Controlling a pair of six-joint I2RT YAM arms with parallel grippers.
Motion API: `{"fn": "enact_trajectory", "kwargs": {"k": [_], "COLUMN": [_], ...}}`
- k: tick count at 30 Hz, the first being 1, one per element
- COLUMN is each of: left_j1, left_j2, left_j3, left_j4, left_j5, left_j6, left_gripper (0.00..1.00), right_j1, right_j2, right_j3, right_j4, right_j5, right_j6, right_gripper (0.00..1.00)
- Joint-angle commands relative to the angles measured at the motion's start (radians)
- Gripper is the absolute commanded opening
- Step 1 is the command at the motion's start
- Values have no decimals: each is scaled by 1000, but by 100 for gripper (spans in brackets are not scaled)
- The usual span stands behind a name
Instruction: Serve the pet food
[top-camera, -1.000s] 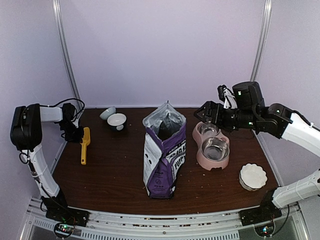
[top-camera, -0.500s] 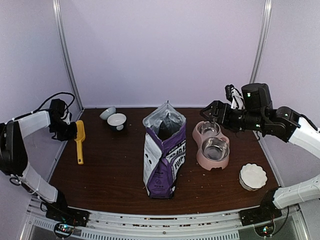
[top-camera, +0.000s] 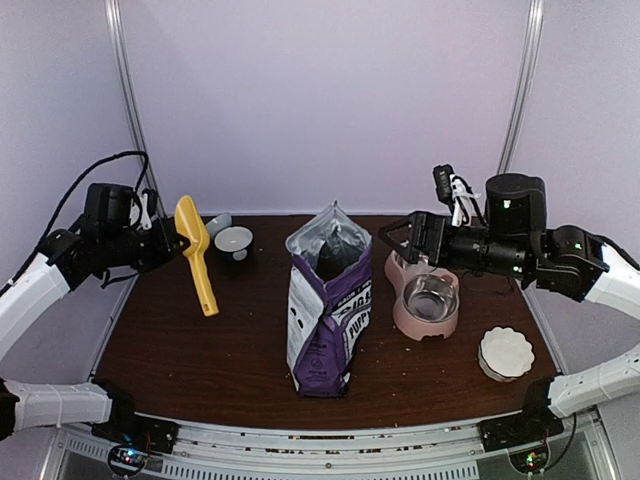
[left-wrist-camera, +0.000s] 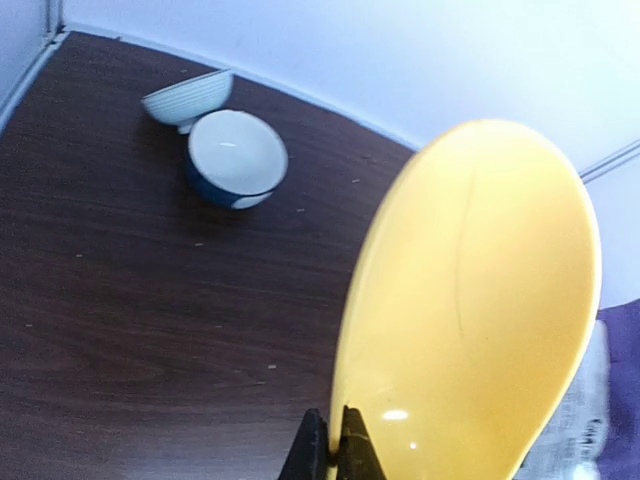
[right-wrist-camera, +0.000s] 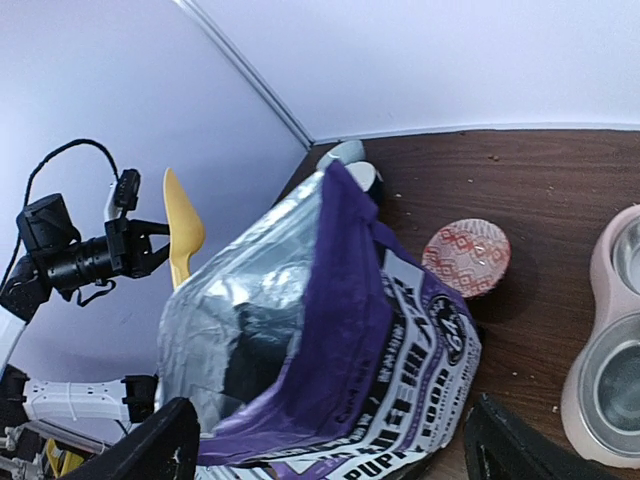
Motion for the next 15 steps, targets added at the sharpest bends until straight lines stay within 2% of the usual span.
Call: {"fn": "enact_trajectory", "kwargs": {"k": [1,4,7,11,15], "left_j1": [-131,-244,-347,-426,-496], "left_j2": [-40,-21,17,67,105], "left_j3": [59,108,165,190,229], "left_j4": [224,319,384,478,529], "left_j5": [-46,-122,-196,-235,-267], "left_j6": [-269,-334,-365,-429,-424], "left_gripper": [0,0,0,0,0], "right_j1": [76,122,156,206,240], "right_j2": [19,71,148,251,334], "right_j3": [30,61,163,299,397], "right_j4": [158,226,192,138,88], "right_j5": [69,73,76,94,113], "right_j6": [-43,-63,-99,-167,-185], "right_gripper": [93,95,95,95,93]}}
